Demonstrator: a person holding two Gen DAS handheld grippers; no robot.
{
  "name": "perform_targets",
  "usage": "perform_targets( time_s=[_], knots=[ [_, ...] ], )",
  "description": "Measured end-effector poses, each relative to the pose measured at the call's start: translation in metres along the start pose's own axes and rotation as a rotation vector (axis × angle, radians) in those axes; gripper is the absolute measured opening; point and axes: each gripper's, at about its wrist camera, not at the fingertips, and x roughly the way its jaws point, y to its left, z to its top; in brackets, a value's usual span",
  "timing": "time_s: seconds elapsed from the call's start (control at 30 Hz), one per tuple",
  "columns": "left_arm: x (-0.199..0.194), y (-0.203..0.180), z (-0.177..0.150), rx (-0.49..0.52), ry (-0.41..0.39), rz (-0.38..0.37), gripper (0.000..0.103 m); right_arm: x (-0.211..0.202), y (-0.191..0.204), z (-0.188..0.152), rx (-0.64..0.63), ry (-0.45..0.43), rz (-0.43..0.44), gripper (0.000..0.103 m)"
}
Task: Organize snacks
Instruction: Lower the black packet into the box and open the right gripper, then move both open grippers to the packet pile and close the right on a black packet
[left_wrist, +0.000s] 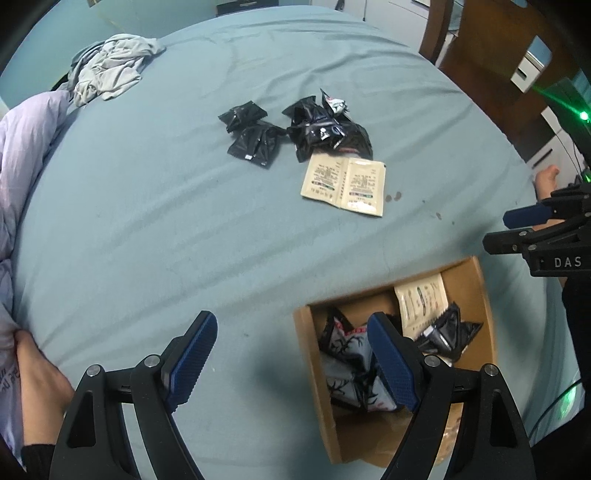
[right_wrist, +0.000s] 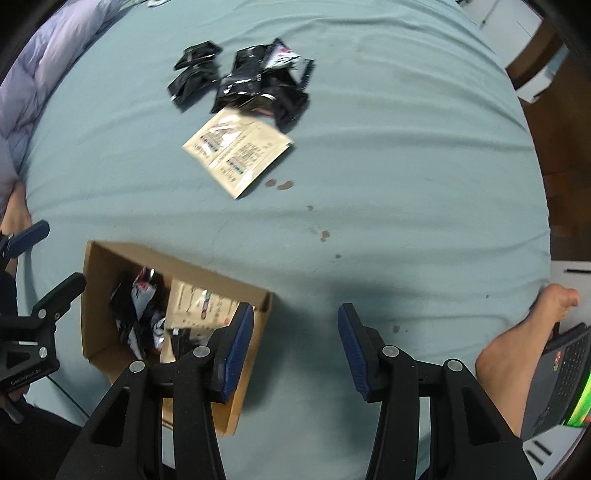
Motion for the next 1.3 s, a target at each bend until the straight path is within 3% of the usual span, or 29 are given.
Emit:
perform_targets(
  time_s=[0.3,0.43,0.77,1.03,1.3],
  knots=[
    [0.005,0.017,0.017,-0.053,-0.010,0.020,0.085,0.008,-0.012,0.011,0.023,0.002,0.004,0.046],
    [0.011,0.016,0.023,-0.023,0.009,0.074,0.085,0.012,-0.019,0.019,0.047,-0.005,0.022,0.046],
    [0.021,0.007,0.031,0.079,0.028,0.052,0.085,0.010,-0.051,0.043,0.142,-0.100,0.110,0.046],
    [0.043,0.031,0.052,-0.030,0.051,0.031,0.085,0.030,-0.072,0.068,0.233,-0.117,0.191,0.046],
    [0.055,0.047,0.074,-0.053,0.017,0.060,0.085,0.057,-0.045,0.097,0.202,-0.088,0.255,0.046]
  ],
)
